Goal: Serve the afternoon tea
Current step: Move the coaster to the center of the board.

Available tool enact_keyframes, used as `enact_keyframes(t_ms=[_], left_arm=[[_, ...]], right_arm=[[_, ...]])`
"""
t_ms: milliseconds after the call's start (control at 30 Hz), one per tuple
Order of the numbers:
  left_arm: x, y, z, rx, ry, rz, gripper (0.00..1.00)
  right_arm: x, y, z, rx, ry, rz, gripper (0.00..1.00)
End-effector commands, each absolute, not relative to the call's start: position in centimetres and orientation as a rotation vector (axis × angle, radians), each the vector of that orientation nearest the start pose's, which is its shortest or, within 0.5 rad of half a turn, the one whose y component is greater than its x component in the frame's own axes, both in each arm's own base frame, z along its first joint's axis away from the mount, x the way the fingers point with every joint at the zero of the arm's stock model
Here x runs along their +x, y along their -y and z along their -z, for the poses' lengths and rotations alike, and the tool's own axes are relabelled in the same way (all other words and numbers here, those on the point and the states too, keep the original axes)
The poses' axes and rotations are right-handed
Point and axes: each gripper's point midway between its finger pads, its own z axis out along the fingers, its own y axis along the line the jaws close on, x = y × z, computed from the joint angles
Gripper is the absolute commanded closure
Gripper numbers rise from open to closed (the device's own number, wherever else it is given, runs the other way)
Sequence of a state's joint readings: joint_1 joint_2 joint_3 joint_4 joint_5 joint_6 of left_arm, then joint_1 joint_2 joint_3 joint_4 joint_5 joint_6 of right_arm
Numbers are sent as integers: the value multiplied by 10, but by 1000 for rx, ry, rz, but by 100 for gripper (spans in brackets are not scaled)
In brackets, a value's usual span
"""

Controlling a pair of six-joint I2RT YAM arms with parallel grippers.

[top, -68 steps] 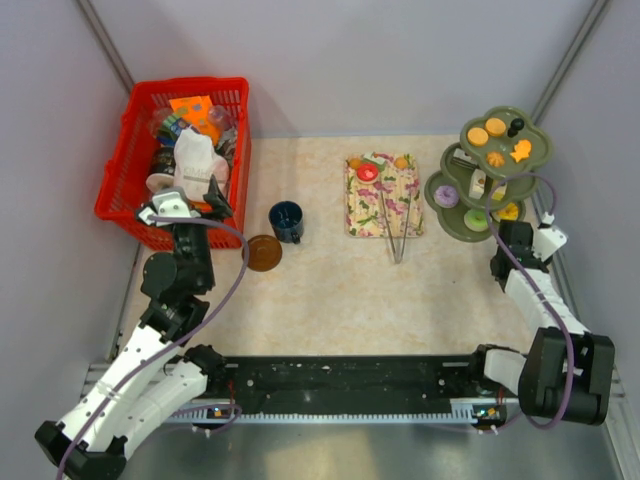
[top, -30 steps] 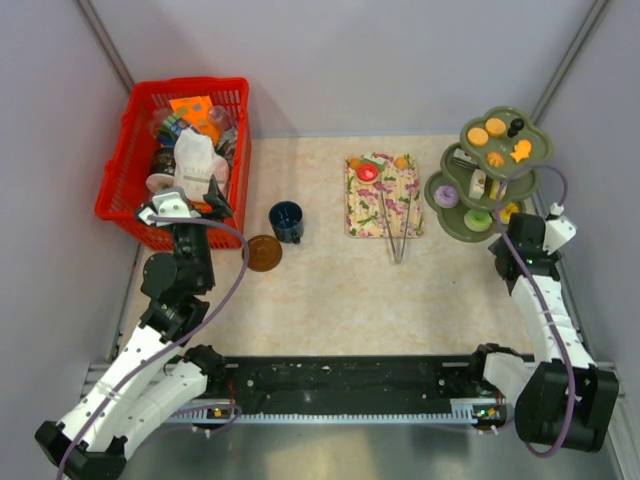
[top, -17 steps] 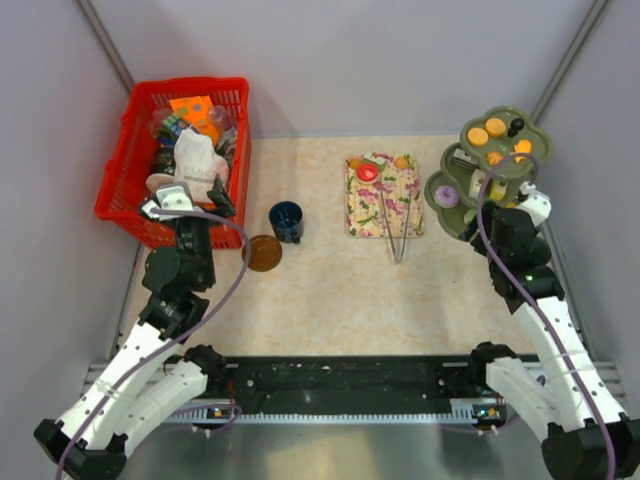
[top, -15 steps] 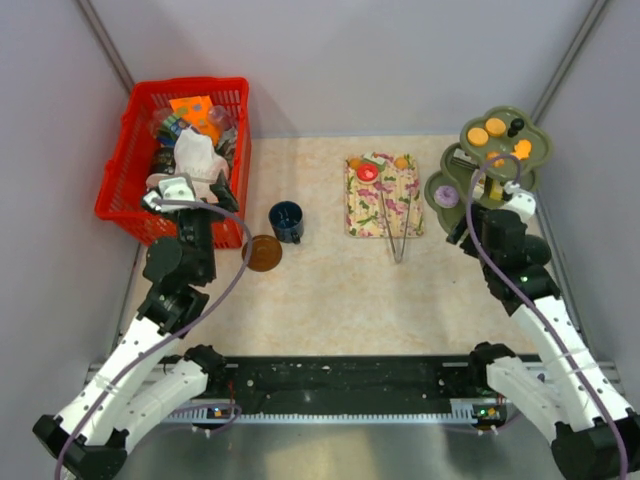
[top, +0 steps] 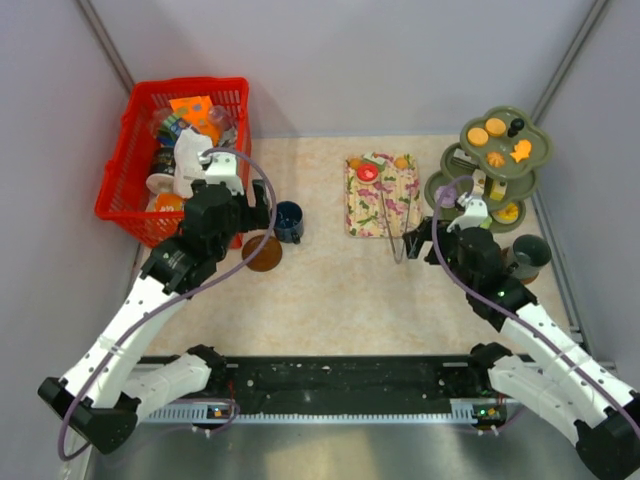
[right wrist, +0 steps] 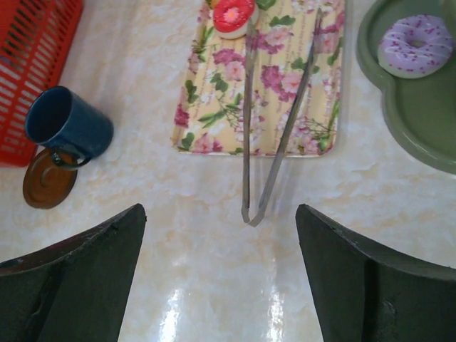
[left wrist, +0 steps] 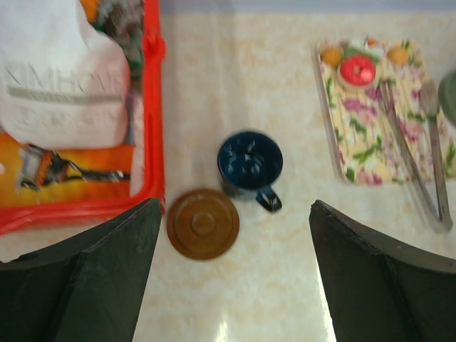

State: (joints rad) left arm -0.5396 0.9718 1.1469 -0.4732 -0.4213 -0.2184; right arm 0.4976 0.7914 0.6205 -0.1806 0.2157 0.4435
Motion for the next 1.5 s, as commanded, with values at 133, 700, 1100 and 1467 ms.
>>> enact_keyframes(t_ms=[133,700,1100,1467], left_arm=[[271,132,-228,21,-2182,270,10],[322,150,-113,29,-2343,96,20],[337,147,-58,52,-2427,30,20],[336,139,-19,16,-2550,23,23]], right_arm=[[270,-154,-223,-14,-1690,-626,12],[271,-149,-201,-35,-1641,-591,13],[270,-148,-200,-39,-1640,-588,13],[269,-146,-202,-38,-1637,-584,13]])
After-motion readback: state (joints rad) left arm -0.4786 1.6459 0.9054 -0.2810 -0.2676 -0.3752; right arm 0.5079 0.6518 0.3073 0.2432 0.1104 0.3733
